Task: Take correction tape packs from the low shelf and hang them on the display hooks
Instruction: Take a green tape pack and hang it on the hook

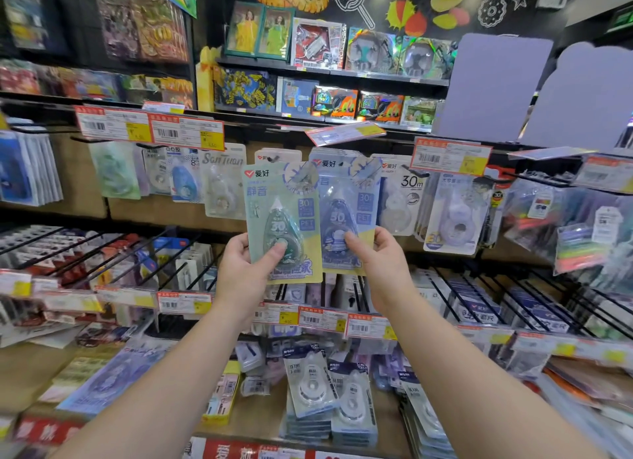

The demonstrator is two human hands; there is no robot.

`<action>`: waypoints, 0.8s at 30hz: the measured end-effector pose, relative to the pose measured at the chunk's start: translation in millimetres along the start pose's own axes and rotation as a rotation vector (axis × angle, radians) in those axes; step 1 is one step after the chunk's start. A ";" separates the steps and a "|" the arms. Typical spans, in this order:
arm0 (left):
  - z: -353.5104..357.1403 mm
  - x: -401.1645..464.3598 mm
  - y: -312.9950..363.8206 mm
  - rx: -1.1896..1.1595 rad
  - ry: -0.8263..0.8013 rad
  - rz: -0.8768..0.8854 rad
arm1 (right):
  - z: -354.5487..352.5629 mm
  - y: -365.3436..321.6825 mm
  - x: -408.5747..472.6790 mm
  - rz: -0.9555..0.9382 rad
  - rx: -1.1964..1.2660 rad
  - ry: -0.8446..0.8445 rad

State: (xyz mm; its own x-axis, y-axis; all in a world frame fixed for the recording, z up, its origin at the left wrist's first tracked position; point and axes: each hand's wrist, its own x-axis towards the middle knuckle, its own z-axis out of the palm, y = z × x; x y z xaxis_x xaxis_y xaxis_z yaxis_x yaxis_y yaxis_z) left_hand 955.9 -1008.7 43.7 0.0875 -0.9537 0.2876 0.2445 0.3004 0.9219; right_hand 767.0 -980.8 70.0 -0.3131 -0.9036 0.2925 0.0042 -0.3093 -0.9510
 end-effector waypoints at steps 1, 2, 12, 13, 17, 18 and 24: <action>-0.6 0.0 -0.4 -0.001 0.002 -0.002 | 0.4 0.1 -0.1 0.000 -0.004 0.003; -0.7 -0.2 -0.6 0.001 0.003 -0.002 | 0.7 0.2 0.0 -0.001 -0.007 0.006; -0.6 0.8 -3.0 0.003 -0.005 -0.010 | 3.8 1.4 1.9 0.000 -0.038 -0.025; -1.2 1.4 -3.1 0.004 -0.004 -0.008 | 4.4 1.4 2.6 0.005 -0.036 -0.025; -4.5 4.4 -4.3 0.016 -0.005 -0.006 | 5.9 4.7 5.9 0.017 -0.024 -0.014; -5.4 5.2 -5.0 0.019 -0.008 -0.006 | 6.3 6.0 7.0 0.019 -0.024 -0.008; -10.4 12.2 -11.1 0.032 -0.008 -0.015 | 6.3 11.1 9.6 0.141 -0.120 -0.012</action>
State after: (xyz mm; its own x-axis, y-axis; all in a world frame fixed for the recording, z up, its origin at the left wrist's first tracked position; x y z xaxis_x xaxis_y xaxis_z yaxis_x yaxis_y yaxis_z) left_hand 964.3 -1023.6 34.3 0.0761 -0.9581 0.2762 0.2144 0.2862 0.9339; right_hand 770.0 -994.8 62.9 -0.3064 -0.9391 0.1559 -0.0663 -0.1423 -0.9876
